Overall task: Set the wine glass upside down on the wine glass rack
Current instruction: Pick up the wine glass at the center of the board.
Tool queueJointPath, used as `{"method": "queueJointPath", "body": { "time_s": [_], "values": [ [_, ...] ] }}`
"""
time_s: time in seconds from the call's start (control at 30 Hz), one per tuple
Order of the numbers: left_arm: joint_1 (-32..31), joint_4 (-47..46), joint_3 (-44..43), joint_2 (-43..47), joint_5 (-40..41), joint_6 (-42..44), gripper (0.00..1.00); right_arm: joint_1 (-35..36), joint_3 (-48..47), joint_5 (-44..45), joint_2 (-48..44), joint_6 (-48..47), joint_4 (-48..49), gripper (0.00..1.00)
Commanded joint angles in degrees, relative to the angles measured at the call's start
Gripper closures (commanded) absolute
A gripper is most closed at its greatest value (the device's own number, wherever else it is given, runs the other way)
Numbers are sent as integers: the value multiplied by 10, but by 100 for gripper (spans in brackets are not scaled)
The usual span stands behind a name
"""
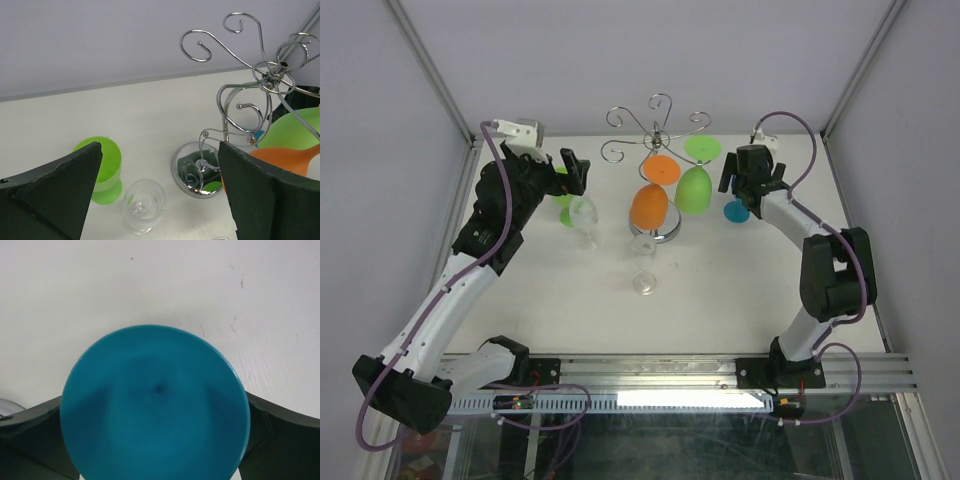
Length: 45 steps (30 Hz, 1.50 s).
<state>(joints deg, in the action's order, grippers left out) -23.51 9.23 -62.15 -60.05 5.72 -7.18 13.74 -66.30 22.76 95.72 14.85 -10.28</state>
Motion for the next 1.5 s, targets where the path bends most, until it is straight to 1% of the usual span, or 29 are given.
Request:
{"method": "queueJointPath", "body": {
  "time_s": [0.0, 0.13, 0.2, 0.33, 0.4, 0.63, 0.73, 0.93, 1.1, 1.3, 1.4, 1.47],
  "values": [
    [16, -13, -14, -3, -16, 11, 1, -10, -49, 27, 18, -10, 51, 0],
    [26, -18, 5, -2, -19, 11, 1, -15, -56, 17, 31, -10, 61, 0],
    [29, -19, 12, -2, -20, 13, 1, -16, -57, 15, 34, -12, 67, 2],
    [34, -22, 24, -1, -25, 10, 1, -19, -63, 12, 43, -17, 67, 12],
    [36, -23, 26, -1, -26, 10, 1, -20, -63, 11, 45, -17, 67, 15],
    [45, -24, 31, 7, -28, 9, 1, -21, -59, 5, 33, -21, 70, 38],
    [49, -26, 34, 7, -32, 8, 1, -21, -56, 7, 24, -22, 66, 43],
    [52, -26, 37, 6, -39, 7, 1, -20, -51, 29, -15, -27, 54, 45],
    [53, -30, 39, 15, -39, 6, 1, -20, -43, 50, -70, -35, 36, 46],
    [54, -42, 48, 31, -41, 8, 1, -20, -34, 74, -171, -51, 21, 47],
    [54, -49, 49, 38, -44, 7, 1, -20, -41, 67, -232, -58, 15, 48],
    [54, -55, 47, 42, -49, 8, 1, -20, -47, 47, -279, -62, 16, 49]
  ]
}}
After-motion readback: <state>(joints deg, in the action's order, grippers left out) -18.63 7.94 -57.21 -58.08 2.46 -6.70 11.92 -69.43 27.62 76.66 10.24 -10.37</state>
